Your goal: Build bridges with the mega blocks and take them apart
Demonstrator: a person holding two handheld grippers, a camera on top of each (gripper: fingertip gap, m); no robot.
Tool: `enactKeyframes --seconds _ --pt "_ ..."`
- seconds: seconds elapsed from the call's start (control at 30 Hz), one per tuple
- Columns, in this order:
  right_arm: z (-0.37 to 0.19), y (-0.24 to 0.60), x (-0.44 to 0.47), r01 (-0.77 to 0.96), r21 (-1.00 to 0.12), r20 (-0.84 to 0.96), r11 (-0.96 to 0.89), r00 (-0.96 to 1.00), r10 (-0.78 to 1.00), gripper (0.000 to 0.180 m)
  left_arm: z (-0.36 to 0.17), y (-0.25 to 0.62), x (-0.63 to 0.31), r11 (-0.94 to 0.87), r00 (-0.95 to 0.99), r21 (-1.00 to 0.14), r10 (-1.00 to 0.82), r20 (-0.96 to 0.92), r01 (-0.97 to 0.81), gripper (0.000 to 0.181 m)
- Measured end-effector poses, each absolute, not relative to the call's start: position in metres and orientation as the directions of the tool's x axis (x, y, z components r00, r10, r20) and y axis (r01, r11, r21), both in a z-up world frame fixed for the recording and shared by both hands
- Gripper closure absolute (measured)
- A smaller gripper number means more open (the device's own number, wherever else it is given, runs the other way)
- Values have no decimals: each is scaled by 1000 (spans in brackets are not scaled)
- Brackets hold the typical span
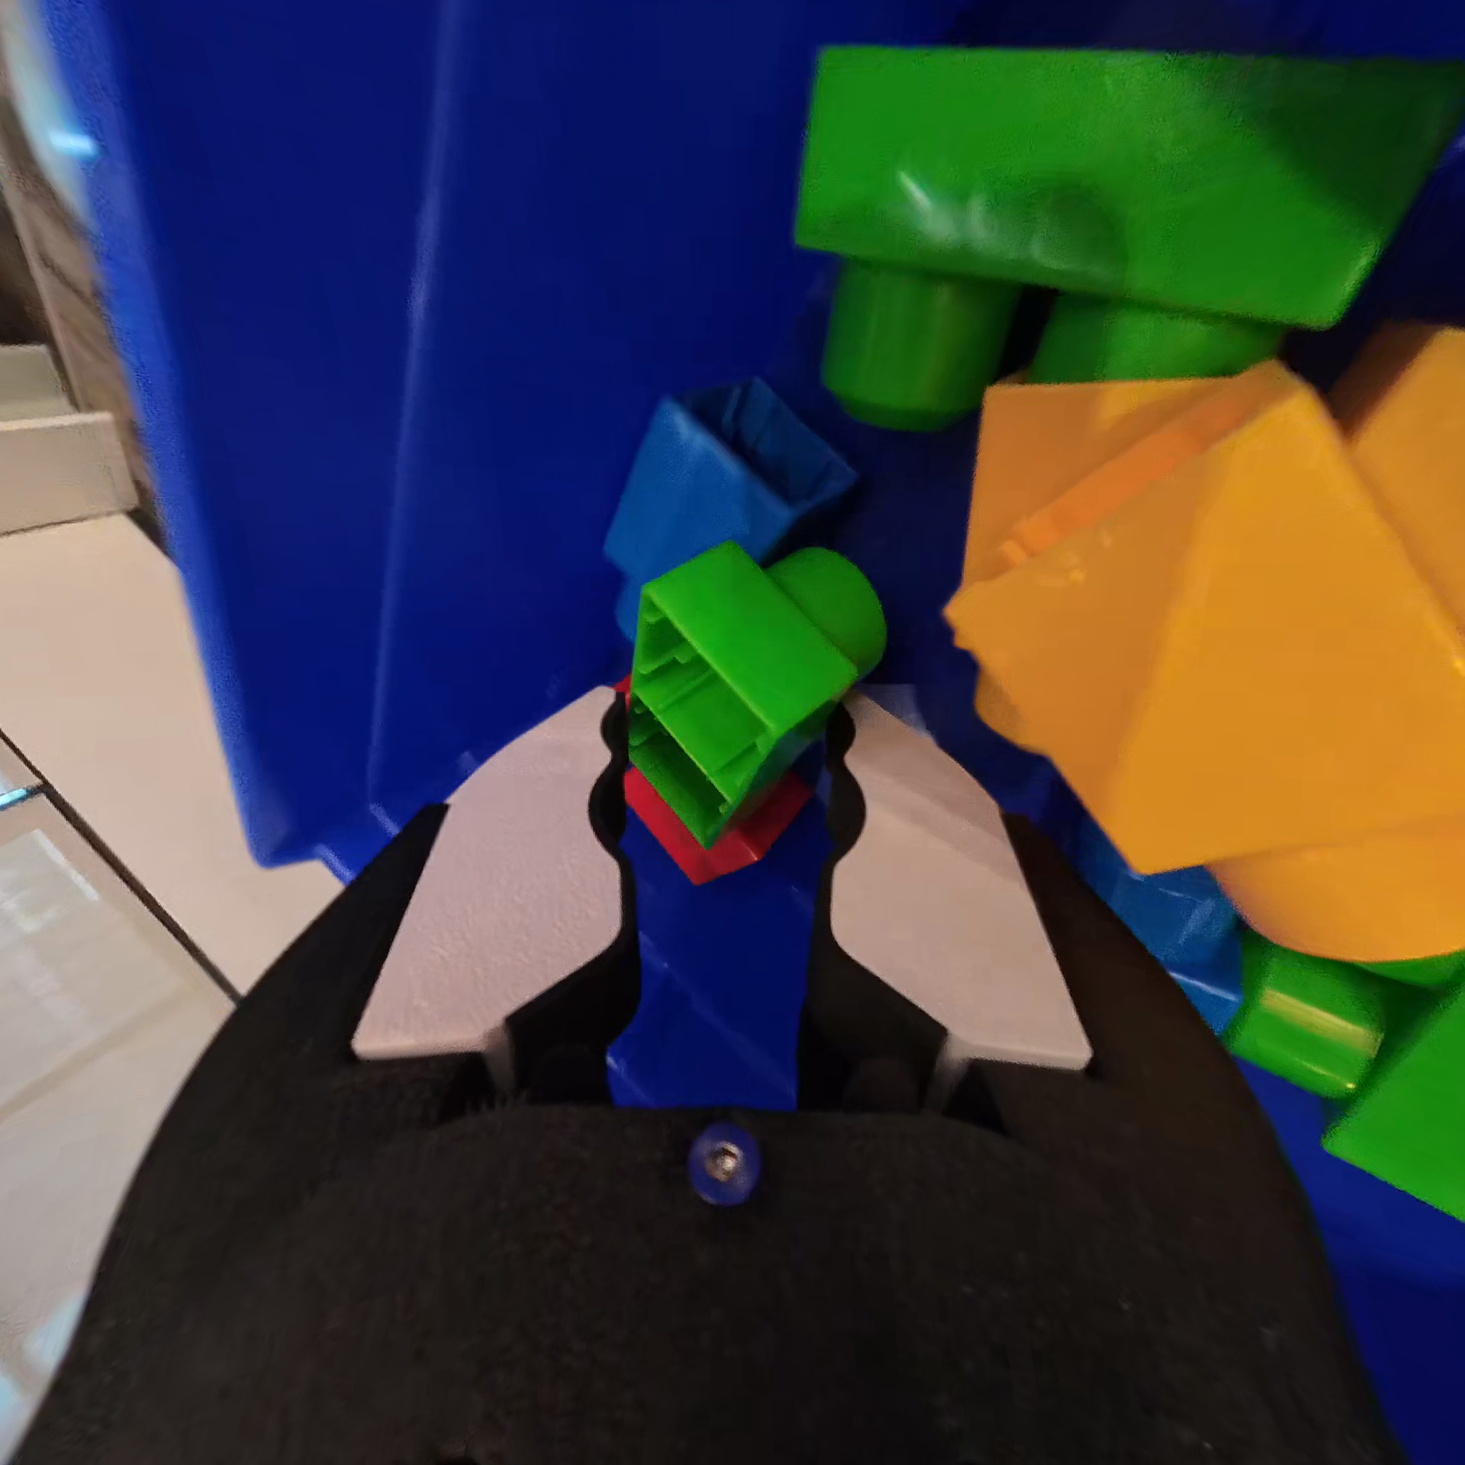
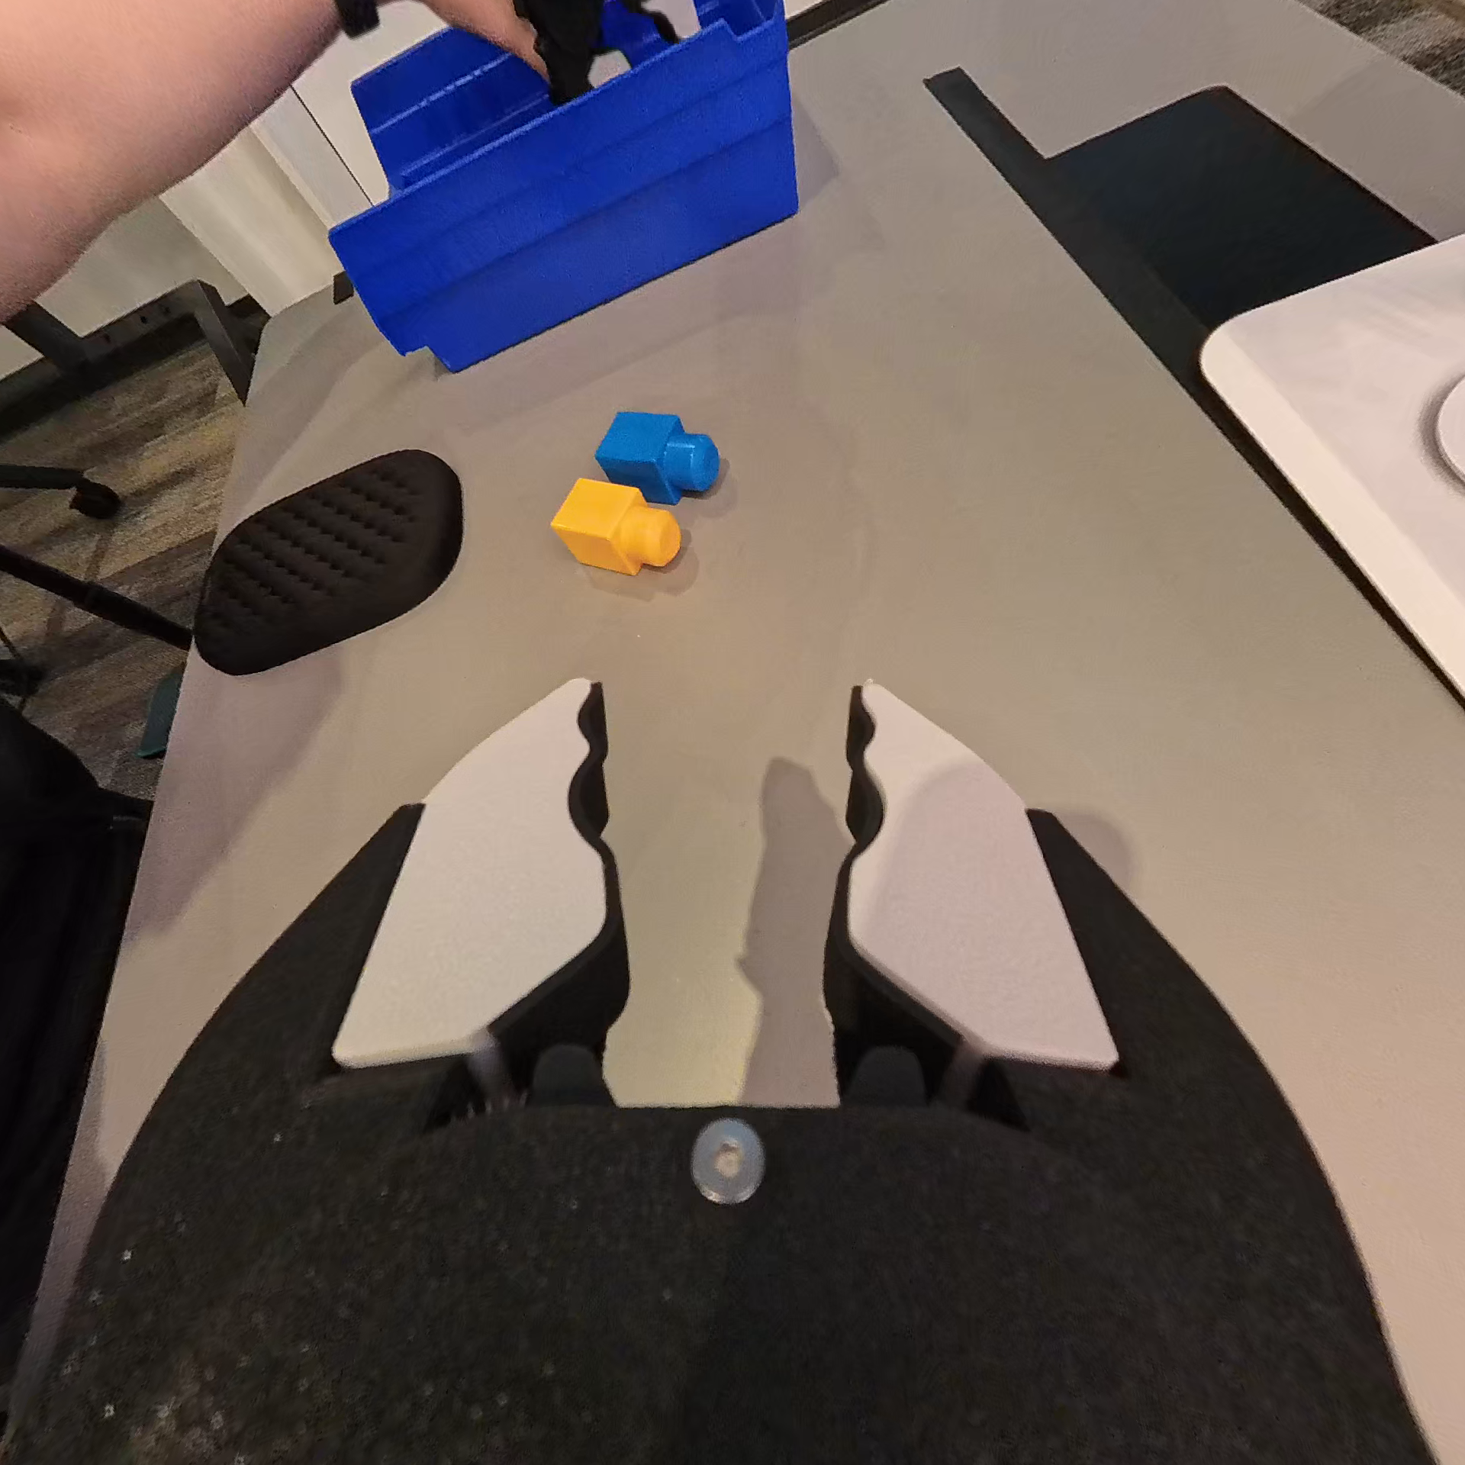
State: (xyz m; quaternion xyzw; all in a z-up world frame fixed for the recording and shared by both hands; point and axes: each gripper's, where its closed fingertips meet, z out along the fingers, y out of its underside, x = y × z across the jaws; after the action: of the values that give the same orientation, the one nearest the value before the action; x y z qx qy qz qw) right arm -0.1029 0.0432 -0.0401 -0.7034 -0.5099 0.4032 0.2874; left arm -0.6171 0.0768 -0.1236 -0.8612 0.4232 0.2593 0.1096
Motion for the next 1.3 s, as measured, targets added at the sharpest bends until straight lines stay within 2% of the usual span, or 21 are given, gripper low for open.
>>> enactKeyframes --seconds 0.23,0.43,0.6,0.7,0.83,1.0,1.07,1.2,1.3 --pt "-28 39 -105 452 -838 -278 -306 130 952 122 -84 71 -613 -678 671 -238 -494 -553 -696 133" --pt "-7 33 -123 390 -878 -254 -277 110 961 122 -17 54 -575 -597 763 -490 -392 -514 -636 133" --pt "41 18 -168 192 -968 -143 -161 103 984 121 37 32 -469 -451 822 -703 -442 -359 -549 133" --pt "71 -12 -193 64 -996 -55 -59 57 997 119 51 13 -383 -390 819 -811 -546 -177 -435 133" --pt "90 -42 -210 8 -999 38 38 52 998 115 51 -9 -284 -351 743 -884 -669 7 -308 133" --pt "90 -40 -213 18 -999 37 36 119 992 113 38 -26 -214 -327 655 -888 -755 39 -323 133" --pt "78 -40 -214 74 -997 -7 -14 84 996 117 39 -30 -198 -308 619 -896 -784 48 -320 133" --pt "65 -38 -213 110 -990 -92 -93 21 996 145 37 -28 -192 -318 627 -893 -777 52 -320 133" --pt "63 -36 -209 112 -984 -138 -136 -11 990 146 36 -31 -192 -335 624 -891 -777 76 -308 132"
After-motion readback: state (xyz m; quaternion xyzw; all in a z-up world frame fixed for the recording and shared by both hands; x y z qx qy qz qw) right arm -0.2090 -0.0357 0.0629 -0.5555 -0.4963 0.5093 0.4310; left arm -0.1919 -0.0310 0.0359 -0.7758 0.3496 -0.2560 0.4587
